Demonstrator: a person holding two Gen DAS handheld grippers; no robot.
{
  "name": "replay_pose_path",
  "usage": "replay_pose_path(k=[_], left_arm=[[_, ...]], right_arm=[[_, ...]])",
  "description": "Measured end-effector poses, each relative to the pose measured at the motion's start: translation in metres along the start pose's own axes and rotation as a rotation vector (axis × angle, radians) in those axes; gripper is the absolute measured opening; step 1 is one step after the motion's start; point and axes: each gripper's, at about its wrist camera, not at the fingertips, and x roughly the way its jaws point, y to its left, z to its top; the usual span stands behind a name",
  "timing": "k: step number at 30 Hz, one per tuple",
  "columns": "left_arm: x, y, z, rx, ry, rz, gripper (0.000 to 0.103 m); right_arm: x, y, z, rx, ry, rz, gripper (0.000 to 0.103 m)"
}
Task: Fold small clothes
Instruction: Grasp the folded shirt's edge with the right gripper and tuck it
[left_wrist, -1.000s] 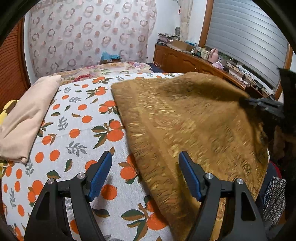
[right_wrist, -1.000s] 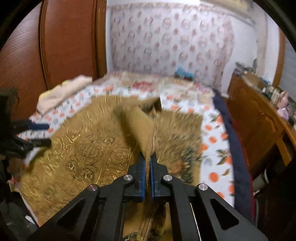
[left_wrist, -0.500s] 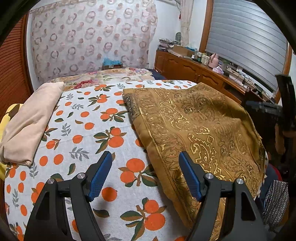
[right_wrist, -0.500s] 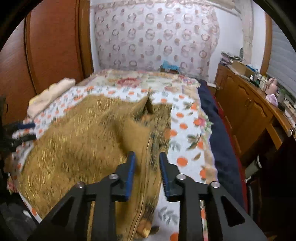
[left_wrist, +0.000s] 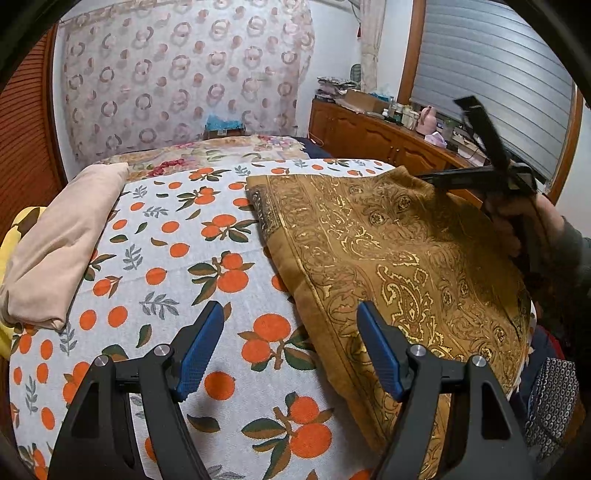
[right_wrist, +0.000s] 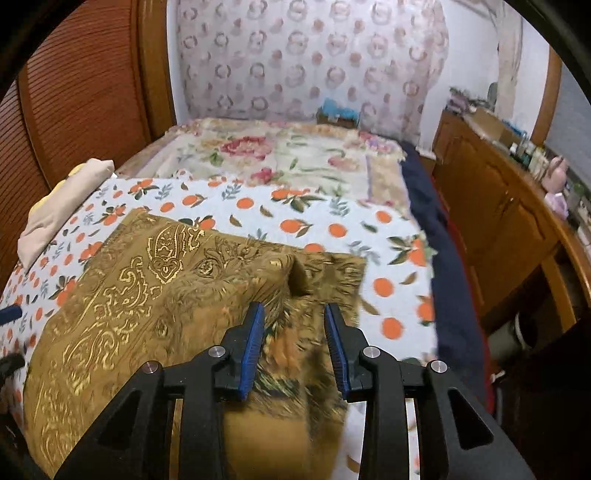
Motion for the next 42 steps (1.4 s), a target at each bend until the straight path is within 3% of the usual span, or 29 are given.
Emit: replay_pose_path(k=[3, 6, 11, 12, 13, 14, 18, 21, 23, 26, 31, 32, 36, 39, 42], left_arm=[[0.001, 0.001, -0.001, -0.006, 0.003, -0.003, 0.075], [0.0, 0.001, -0.003, -0.006, 0.004, -0.008, 0.075], [0.003, 0.0, -0.005, -0.005, 0.011, -0.013, 0.075], [0.003, 0.0, -0.005, -0.006, 0.012, -0.014, 0.075], [0.003, 0.0, -0.005, -0.006, 0.012, -0.014, 0.075], [0.003, 0.0, -0.005, -0.005, 0.013, -0.015, 0.075], [0.003, -0.001, -0.006, -0.004, 0.014, -0.017, 0.075], [0.003, -0.003, -0.006, -0.003, 0.015, -0.017, 0.075], [0.004, -0.003, -0.006, -0.003, 0.016, -0.018, 0.075], [0.005, -0.005, -0.006, 0.0, 0.016, -0.019, 0.075], [0.006, -0.004, -0.007, -0.005, 0.016, -0.019, 0.075], [0.006, -0.004, -0.006, -0.005, 0.017, -0.02, 0.075], [0.005, -0.004, -0.007, -0.003, 0.017, -0.019, 0.075], [0.006, -0.003, -0.008, -0.009, 0.019, -0.023, 0.075], [0.006, -0.004, -0.008, -0.006, 0.021, -0.025, 0.075]], right_arm=[[0.008, 0.014, 0.008, -0.002, 0.007, 0.014, 0.035], [0.025, 0.022, 0.012, -0.062, 0.029, -0.044, 0.035], [0.04, 0.013, 0.011, -0.054, 0.07, -0.042, 0.035], [0.04, 0.01, 0.01, -0.043, 0.072, -0.023, 0.028], [0.035, 0.008, 0.009, -0.038, 0.068, -0.002, 0.009], [0.035, 0.008, 0.009, -0.042, 0.066, 0.028, 0.004], [0.014, 0.011, 0.01, -0.097, -0.008, 0.053, 0.001], [-0.009, -0.001, 0.017, -0.068, -0.09, 0.023, 0.001], [-0.024, -0.016, 0.026, -0.017, -0.146, -0.056, 0.001], [-0.027, -0.037, 0.033, 0.067, -0.152, -0.114, 0.001], [-0.021, -0.023, 0.031, 0.001, -0.138, -0.182, 0.001], [-0.018, -0.023, 0.031, 0.011, -0.128, -0.182, 0.001], [-0.009, -0.022, 0.039, 0.027, -0.1, -0.185, 0.035], [-0.017, -0.021, 0.046, 0.041, -0.128, -0.137, 0.043], [-0.002, -0.018, 0.05, 0.035, -0.063, -0.059, 0.045]])
